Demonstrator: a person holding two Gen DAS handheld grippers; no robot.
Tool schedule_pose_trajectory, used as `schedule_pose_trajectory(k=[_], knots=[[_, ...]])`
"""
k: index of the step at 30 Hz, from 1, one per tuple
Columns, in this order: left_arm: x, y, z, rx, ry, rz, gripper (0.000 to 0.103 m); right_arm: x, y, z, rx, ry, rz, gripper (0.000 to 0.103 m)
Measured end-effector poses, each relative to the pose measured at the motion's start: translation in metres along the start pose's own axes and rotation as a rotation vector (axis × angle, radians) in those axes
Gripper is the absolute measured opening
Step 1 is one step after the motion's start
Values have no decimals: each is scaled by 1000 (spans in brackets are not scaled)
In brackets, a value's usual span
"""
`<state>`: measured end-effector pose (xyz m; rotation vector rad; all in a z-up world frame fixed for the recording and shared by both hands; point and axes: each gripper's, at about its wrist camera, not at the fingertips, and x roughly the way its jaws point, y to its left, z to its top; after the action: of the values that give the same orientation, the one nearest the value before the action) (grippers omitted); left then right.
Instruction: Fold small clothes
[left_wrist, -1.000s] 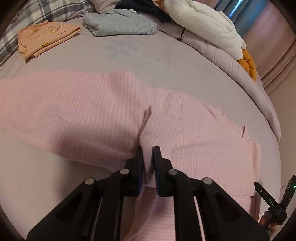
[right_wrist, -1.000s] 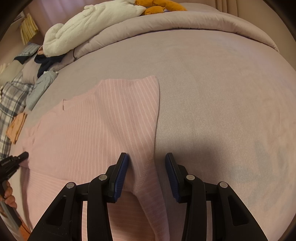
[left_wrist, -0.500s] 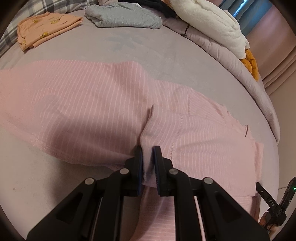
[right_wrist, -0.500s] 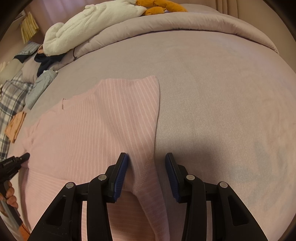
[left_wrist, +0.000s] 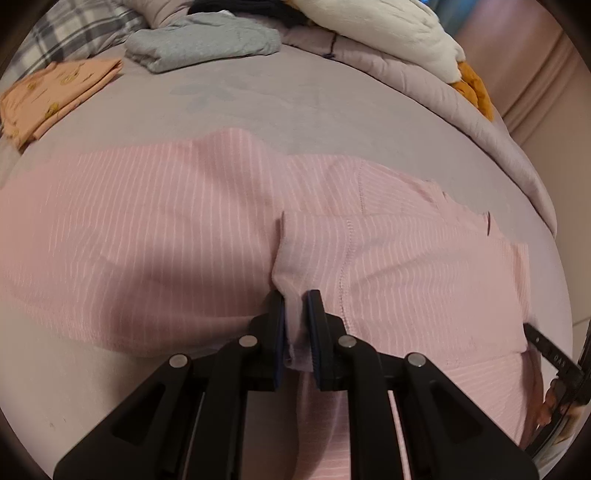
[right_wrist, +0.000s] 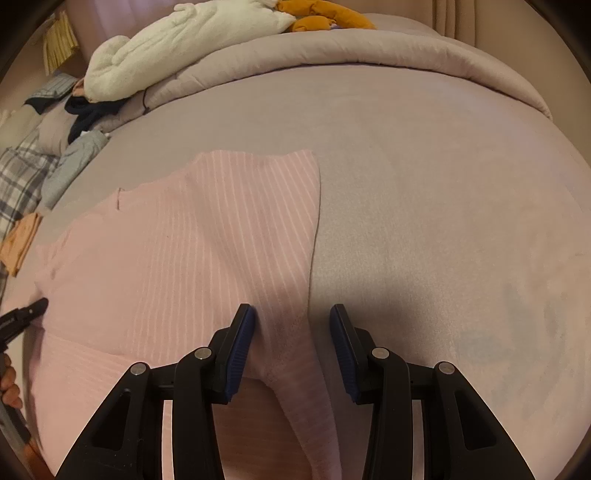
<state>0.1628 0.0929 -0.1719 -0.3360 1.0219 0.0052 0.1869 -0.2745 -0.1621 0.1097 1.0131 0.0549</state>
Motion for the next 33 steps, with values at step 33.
schedule_pose_trajectory(k=[33], knots=[[-45,-3,5,40,-63,-123,34,-12,13,16,190,70,-173,43]])
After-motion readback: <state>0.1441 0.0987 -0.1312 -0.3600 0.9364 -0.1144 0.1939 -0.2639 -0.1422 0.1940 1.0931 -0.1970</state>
